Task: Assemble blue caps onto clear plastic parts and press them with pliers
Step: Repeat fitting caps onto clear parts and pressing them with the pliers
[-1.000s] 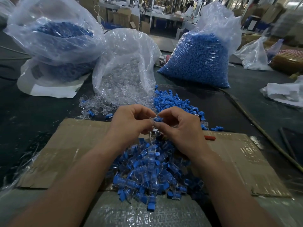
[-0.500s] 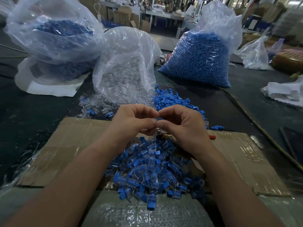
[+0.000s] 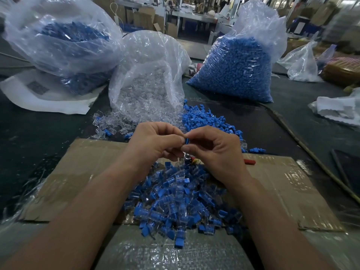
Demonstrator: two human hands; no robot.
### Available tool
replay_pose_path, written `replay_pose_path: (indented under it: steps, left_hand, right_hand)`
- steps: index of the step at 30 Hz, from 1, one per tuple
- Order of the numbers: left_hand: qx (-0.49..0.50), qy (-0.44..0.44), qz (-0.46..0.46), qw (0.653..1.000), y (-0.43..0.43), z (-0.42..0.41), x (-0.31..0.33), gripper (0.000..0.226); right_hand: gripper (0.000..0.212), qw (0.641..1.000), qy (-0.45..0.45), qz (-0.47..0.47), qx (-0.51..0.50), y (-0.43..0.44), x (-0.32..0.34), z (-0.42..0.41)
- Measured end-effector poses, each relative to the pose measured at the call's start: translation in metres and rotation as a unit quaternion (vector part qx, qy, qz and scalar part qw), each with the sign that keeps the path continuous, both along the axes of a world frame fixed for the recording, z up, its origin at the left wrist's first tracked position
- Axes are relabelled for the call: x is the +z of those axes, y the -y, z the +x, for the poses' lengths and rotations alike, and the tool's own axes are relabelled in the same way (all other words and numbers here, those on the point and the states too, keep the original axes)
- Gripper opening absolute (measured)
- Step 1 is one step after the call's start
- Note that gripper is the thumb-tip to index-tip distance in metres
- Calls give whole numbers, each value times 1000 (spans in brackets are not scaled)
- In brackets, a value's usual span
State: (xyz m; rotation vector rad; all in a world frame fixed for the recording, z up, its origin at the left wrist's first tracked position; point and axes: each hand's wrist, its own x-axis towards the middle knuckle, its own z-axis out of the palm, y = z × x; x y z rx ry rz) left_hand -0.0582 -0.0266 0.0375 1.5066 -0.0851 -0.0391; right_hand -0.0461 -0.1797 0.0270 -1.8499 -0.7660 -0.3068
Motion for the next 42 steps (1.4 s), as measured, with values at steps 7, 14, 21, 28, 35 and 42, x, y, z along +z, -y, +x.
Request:
replay_pose_path:
  steps: [7,14,21,28,35,42]
  left_hand:
    - [-12,-20,-11,1000,-1,1,-1,17]
    - [-39,-37,-51,997,-5,2,0,19]
    - [-42,-34,-42,998,-4,1,-1,22]
    - [-46,-36,-44,997,-5,2,-2,23]
    - [-56,-24,-33,998,-5,3,-3,18]
    - [-64,-11,8,998,-4,3,-5,9]
  right_hand:
    - [27,1000,20,-11,3,3,-1,3]
    - [28,999,30,-29,-12,8,0,5]
    - [25,998,35,-44,-12,9,1,3]
    - [24,998,49,-44,-16,8,1,2]
    - [27,997,54,-48,-18,8,4,2]
    - [23,995,69,-72,-19,10,2,3]
